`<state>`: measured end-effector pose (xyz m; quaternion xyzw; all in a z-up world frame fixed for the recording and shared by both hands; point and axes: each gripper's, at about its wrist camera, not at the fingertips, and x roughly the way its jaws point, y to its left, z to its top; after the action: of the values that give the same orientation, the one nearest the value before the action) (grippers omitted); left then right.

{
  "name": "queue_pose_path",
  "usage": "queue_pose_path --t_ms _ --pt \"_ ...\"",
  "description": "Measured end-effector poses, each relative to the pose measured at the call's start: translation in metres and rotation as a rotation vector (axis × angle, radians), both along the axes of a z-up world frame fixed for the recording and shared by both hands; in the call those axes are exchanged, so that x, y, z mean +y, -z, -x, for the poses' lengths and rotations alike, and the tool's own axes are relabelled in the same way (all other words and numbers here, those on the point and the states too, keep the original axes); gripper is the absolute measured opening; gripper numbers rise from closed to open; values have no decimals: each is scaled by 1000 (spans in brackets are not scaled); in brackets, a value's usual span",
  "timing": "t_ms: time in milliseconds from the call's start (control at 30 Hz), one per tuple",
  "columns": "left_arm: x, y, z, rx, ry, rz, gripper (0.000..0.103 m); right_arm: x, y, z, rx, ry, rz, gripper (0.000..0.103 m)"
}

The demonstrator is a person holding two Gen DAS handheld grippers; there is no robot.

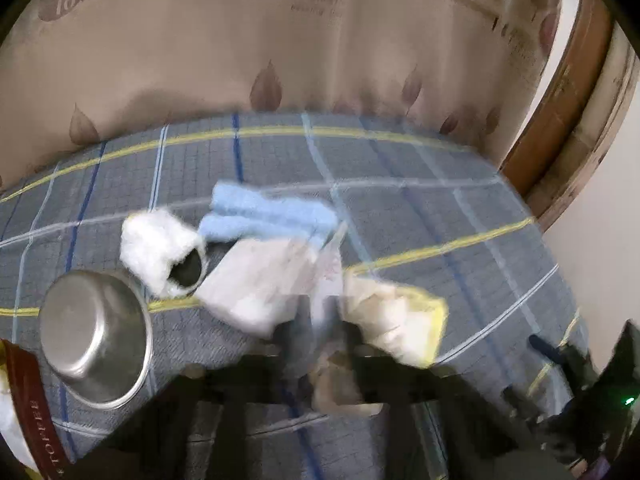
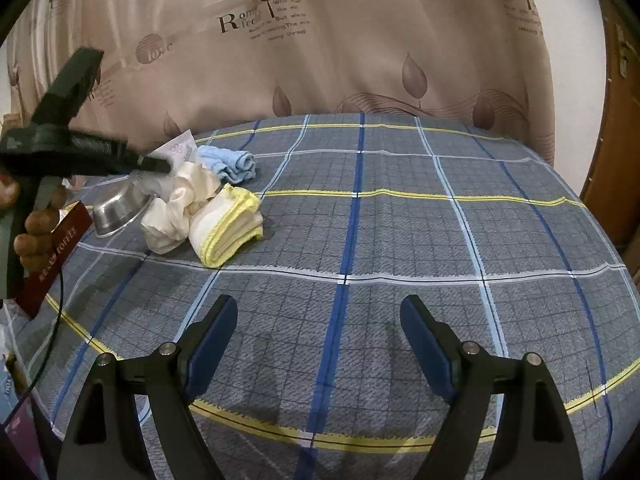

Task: Organize soft objects
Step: 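Grasp the white plastic wrapper with the left tool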

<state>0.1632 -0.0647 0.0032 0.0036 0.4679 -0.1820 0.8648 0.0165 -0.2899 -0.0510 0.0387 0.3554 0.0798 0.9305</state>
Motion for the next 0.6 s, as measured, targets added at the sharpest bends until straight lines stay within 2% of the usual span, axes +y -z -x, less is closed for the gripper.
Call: queue_pose_path --t_ms 67,200,267,400,600 --pt "4 0 5 -27 -34 -11 5 0 0 0 0 2 -2 81" --pt "16 -8 28 -36 -75 21 5 0 1 -2 8 1 0 81" --pt "25 -16 47 -36 -81 79 5 -1 1 -2 8 4 1 81" --pt "37 -37 98 -71 -92 106 6 -2 0 -2 1 11 -1 81" --pt "65 -47 148 -48 -133 155 6 1 -4 5 -33 -10 9 81"
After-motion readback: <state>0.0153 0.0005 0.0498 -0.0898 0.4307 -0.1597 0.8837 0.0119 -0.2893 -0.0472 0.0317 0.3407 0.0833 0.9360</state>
